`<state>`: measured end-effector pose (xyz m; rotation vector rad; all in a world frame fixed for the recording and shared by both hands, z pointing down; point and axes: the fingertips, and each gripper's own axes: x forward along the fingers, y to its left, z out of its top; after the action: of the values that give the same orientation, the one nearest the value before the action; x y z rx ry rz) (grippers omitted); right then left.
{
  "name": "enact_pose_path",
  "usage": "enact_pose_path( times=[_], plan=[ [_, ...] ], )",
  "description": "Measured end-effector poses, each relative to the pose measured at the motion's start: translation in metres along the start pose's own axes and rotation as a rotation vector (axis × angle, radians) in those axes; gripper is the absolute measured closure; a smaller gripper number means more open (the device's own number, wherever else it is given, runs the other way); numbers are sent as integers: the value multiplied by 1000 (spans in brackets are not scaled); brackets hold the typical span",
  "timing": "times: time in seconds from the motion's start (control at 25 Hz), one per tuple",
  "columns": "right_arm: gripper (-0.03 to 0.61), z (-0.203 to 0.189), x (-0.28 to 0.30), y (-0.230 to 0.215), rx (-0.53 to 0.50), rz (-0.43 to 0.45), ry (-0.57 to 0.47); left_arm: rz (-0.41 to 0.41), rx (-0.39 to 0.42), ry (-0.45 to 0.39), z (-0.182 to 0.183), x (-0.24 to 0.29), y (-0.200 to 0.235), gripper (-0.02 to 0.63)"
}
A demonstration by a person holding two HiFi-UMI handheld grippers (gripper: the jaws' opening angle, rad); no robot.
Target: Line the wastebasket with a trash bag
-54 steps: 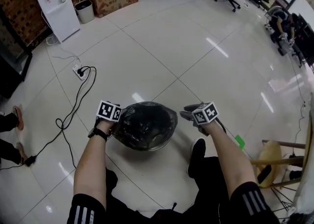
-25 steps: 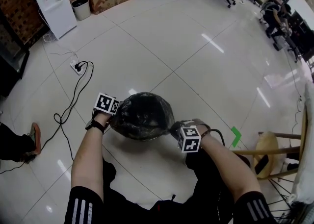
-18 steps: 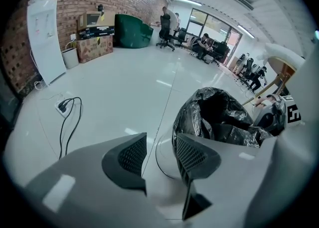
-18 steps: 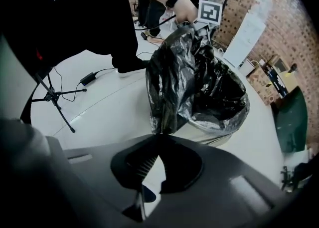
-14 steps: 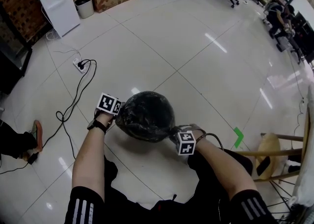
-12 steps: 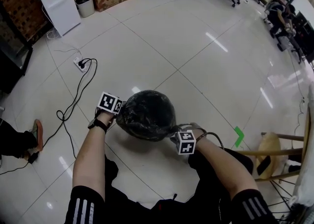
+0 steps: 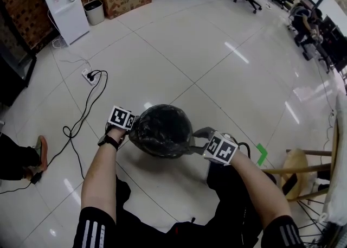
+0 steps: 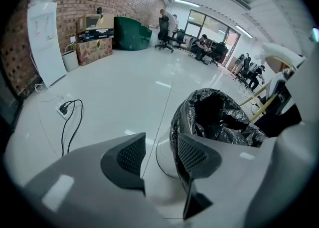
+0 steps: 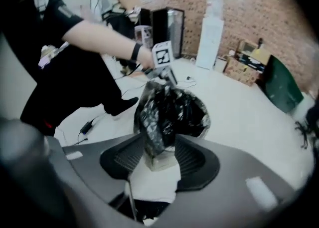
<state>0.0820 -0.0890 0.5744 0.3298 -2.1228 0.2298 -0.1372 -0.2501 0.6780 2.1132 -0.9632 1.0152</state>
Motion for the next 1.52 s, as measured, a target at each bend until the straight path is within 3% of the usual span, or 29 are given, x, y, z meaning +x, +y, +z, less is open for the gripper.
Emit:
enact_pose_path(
  times=[0.12, 0.2, 0.4, 0.56, 0.84, 1.0, 1.08, 1.2, 1.52],
  plan=[
    [374, 35, -22, -25, 136, -75, -166, -17, -18, -17, 1, -4, -2, 416],
    [379, 41, -19, -30, 159, -92, -205, -30, -32, -30, 2, -9, -4, 416],
    [396, 32, 20, -27, 48, -66, -65, -15, -17, -42, 0, -30, 4, 416],
    [400, 42, 22, -23, -14, -59, -60, -53, -39, -65, -8, -56, -6, 416],
    [403, 78, 1, -19, -82, -77, -157, -70, 80, -49, -39, -96, -51, 405],
    [403, 85, -3, -13, -102, -76, -173, -49, 329, -4, -58, -97, -93, 404],
    [403, 88, -5, -11, -103, -77, -185, -36, 403, 10, -65, -92, -107, 405],
    [403, 91, -6, -10, -110, -81, -190, -2, 409, 14, -72, -82, -111, 426],
    [403, 90, 0, -15, -95, -77, -172, 12, 418, -3, -72, -57, -126, 609]
  ],
)
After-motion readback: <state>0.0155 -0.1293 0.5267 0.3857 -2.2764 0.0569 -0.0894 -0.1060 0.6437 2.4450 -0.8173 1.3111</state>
